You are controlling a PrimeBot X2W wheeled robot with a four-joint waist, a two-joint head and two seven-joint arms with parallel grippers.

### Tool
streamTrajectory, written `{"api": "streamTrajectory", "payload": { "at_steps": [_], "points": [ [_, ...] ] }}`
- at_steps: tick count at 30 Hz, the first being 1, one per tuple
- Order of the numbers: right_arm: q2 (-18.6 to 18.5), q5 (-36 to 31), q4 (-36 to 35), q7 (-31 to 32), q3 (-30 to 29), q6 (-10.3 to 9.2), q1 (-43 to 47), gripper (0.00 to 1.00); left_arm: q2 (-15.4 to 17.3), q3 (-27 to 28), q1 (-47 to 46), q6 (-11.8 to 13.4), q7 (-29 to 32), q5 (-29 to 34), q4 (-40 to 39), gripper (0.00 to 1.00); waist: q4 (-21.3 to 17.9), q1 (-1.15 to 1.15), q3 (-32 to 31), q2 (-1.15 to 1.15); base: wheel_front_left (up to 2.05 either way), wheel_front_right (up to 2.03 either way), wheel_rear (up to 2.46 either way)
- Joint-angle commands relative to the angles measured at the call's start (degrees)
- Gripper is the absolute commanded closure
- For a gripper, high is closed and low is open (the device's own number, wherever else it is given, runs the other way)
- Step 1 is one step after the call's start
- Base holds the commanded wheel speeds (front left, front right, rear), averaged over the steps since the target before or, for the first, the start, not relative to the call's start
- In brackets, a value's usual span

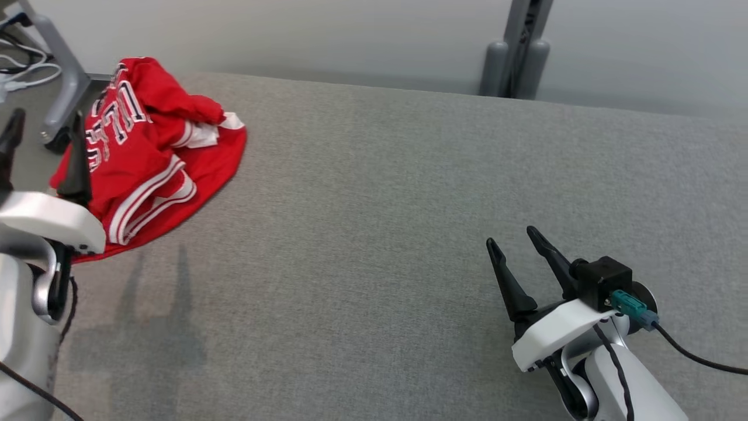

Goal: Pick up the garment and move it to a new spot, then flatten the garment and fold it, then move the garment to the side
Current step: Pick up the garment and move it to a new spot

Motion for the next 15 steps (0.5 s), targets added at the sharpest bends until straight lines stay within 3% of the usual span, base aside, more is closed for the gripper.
{"api": "streamTrajectory", "payload": {
  "at_steps": [1,8,15],
  "points": [
    [-0.3,-0.1,-0.3,0.0,-0.1,0.01,-0.9,0.00,0.9,0.3,-2.1,-0.6,0.2,-0.4,1.3,0.00,-3.3,0.00,2.7,0.00,0.00,0.00,0.00],
    [-0.2,-0.3,-0.6,-0.4,-0.2,0.01,-2.5,0.00,4.6,-0.2,-10.7,-3.6,3.7,-2.3,11.6,0.00,-8.1,0.00,6.1,0.00,0.00,0.00,0.00],
    [-0.1,-0.2,-0.3,-0.8,0.1,0.01,-3.8,0.00,8.5,-2.0,-17.3,-4.8,6.0,-2.8,21.7,0.00,-12.4,0.00,7.9,0.00,0.00,0.00,0.00]
  ]
}}
